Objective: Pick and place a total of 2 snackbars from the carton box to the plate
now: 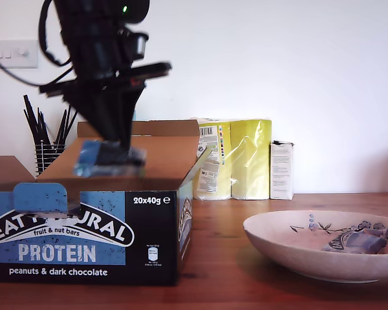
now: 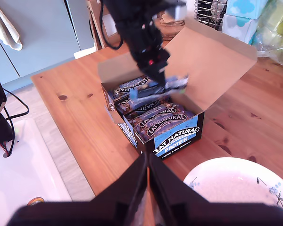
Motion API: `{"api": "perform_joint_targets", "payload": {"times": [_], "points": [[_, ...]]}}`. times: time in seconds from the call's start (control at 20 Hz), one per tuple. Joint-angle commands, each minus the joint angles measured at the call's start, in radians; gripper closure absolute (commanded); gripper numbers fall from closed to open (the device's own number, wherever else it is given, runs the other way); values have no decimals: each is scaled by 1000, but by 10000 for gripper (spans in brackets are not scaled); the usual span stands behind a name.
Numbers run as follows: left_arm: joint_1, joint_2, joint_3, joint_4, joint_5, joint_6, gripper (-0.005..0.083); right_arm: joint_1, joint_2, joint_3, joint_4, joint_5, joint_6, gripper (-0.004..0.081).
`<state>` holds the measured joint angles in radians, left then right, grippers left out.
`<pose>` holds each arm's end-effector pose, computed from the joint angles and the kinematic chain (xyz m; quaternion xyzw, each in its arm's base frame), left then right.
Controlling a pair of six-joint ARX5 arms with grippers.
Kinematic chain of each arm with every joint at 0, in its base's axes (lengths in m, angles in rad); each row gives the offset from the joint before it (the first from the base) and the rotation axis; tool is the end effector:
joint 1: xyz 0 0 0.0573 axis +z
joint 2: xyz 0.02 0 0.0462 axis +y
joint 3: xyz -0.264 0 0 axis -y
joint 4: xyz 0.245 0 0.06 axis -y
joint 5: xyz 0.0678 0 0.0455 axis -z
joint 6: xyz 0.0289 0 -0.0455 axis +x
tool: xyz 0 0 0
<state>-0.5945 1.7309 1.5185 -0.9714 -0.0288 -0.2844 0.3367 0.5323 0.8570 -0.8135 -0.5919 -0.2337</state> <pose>0.2910 -0.1957 0.2816 0.0564 0.5585 -0.1540 0.8131 0.0764 0.0438 0.3294 -0.0706 0.1877 0.4595 0.8652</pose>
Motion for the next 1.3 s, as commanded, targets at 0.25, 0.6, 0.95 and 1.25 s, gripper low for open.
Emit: {"api": "perform_joint_targets", "payload": {"times": [0.25, 0.6, 0.95, 1.25], "points": [[-56, 16, 103, -8, -2, 23, 796, 5, 1, -18, -18, 0, -3, 783], [-149, 16, 180, 105, 48, 23, 796, 5, 1, -18, -46, 50, -10, 783], [-267, 32, 180, 305, 90, 53, 796, 5, -31, -18, -103, 49, -10, 783], [-346, 143, 180, 400, 92, 57, 786, 0, -122, -18, -190, 53, -2, 783]]}}
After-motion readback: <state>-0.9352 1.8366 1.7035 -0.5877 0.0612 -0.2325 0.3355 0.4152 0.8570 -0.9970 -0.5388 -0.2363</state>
